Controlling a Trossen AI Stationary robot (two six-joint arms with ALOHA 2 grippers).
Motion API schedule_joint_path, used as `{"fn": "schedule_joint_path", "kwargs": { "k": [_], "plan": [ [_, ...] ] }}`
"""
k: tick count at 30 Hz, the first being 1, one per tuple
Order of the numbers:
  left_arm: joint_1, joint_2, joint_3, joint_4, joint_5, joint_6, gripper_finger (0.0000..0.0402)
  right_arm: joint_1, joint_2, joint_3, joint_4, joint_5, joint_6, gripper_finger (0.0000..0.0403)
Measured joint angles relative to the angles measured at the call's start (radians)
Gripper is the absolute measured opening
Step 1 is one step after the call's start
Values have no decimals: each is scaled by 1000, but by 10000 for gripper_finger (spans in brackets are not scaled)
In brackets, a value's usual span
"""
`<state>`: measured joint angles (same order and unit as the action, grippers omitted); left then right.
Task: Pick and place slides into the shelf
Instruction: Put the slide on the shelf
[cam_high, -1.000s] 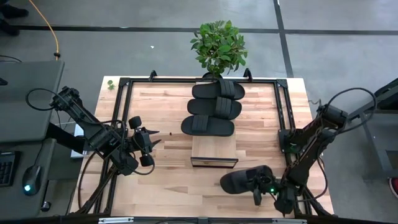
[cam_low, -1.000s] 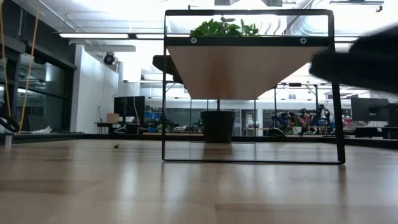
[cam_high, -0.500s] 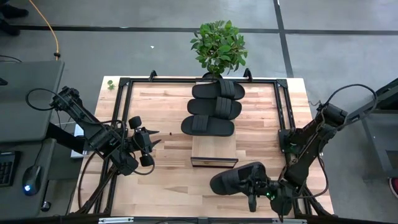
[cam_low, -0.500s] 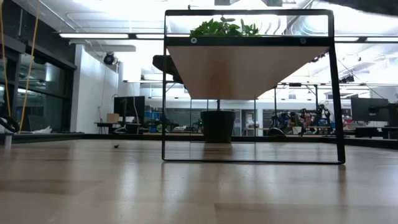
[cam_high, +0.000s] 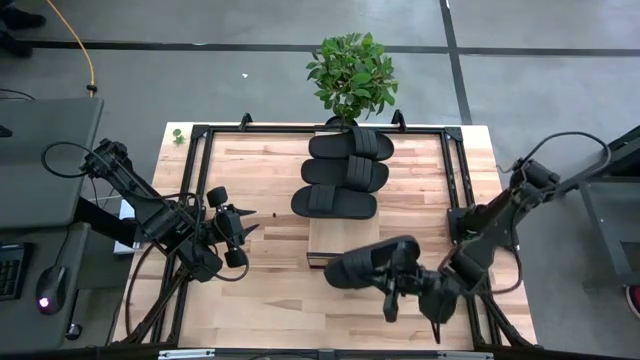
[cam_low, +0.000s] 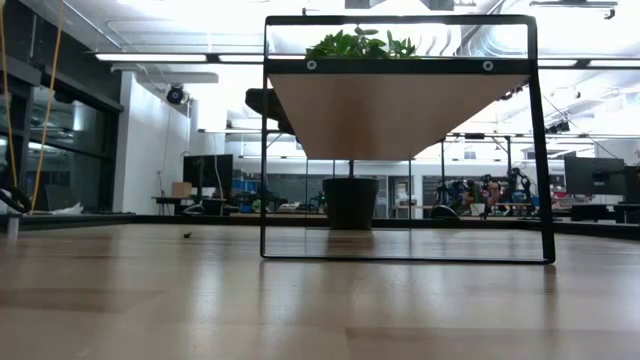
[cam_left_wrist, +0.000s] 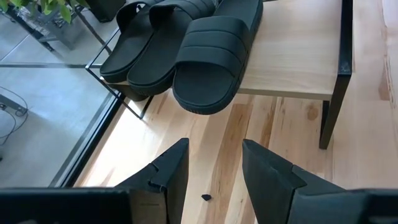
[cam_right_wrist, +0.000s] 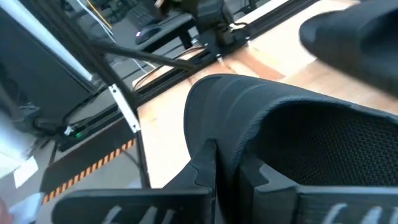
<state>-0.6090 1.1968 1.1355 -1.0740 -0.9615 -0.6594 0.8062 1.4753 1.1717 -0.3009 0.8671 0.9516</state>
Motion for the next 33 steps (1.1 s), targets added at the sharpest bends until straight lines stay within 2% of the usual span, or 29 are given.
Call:
{"fn": "schedule_joint_path", "kwargs": {
  "k": [12,23,33],
  "plan": [
    [0,0,0,-2,-2,7,134,-127,-105,-8,-25,0,-125,6],
    [0,0,0,-1,-2,8,134,-215,-46,-10,5,55,-123,7],
    [0,0,0,0,1,8,134,-253,39,-10,220,41,-210,7]
  ]
}}
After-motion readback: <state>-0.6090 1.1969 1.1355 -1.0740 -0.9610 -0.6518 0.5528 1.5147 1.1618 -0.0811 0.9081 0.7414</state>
